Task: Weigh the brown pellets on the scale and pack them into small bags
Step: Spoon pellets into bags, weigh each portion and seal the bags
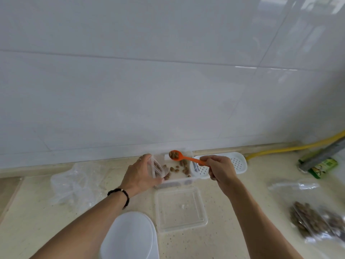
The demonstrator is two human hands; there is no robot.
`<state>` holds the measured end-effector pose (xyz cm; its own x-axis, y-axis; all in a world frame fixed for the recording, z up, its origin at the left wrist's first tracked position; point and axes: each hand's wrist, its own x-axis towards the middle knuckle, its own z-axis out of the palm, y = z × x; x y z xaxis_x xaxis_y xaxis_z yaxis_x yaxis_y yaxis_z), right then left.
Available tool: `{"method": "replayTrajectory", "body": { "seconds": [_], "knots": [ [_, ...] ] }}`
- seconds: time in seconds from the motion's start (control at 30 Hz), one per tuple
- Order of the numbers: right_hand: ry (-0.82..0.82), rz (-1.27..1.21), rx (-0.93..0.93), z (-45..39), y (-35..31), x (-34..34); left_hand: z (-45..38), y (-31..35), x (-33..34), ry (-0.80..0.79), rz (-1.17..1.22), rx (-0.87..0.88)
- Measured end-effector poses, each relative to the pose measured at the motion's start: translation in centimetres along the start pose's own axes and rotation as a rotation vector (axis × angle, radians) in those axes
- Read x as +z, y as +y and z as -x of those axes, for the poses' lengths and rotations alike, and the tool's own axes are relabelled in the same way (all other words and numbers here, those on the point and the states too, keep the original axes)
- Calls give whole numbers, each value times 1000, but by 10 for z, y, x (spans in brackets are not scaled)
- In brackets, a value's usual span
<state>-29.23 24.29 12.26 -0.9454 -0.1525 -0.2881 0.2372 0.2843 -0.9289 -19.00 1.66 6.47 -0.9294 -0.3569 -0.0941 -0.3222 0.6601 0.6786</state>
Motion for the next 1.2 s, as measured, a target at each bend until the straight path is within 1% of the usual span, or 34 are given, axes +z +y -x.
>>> {"method": "replayTrajectory", "body": {
  "seconds": [0.1,0.2,0.27,0.3,0.37,0.43,0.5,0.57,0.67,0.77,1.0,1.13,1.2],
  "knots": [
    [-57,195,-150,12,-12,5,-1,4,2,-18,-6,-1],
    [-173,515,-394,25,-21,17,0,7,4,-8,-3,17],
    [-194,674,-553,30,-22,22,1,7,4,1,-19,38],
    [-180,690,-585,32,-23,22,1,6,4,-3,-26,42],
    [-119,609,-564,30,-23,20,1,3,4,-16,-27,32],
    [-5,513,-492,24,-21,18,0,1,4,-20,-26,22],
    [122,558,-439,12,-11,15,-1,-2,3,-9,-33,20],
    [152,649,-386,-2,6,14,-1,-6,3,-17,-23,8],
    [106,781,-348,-19,32,17,-1,-12,4,-62,-3,11],
    [38,877,-361,-23,44,26,-1,-15,5,-101,9,28],
    [-181,719,-315,-33,51,51,-3,-20,9,-90,3,50],
    [-306,617,-234,-33,51,60,-5,-22,10,-77,-1,69],
    [-318,556,-162,-34,49,60,-5,-23,10,-72,2,85]
  ]
}}
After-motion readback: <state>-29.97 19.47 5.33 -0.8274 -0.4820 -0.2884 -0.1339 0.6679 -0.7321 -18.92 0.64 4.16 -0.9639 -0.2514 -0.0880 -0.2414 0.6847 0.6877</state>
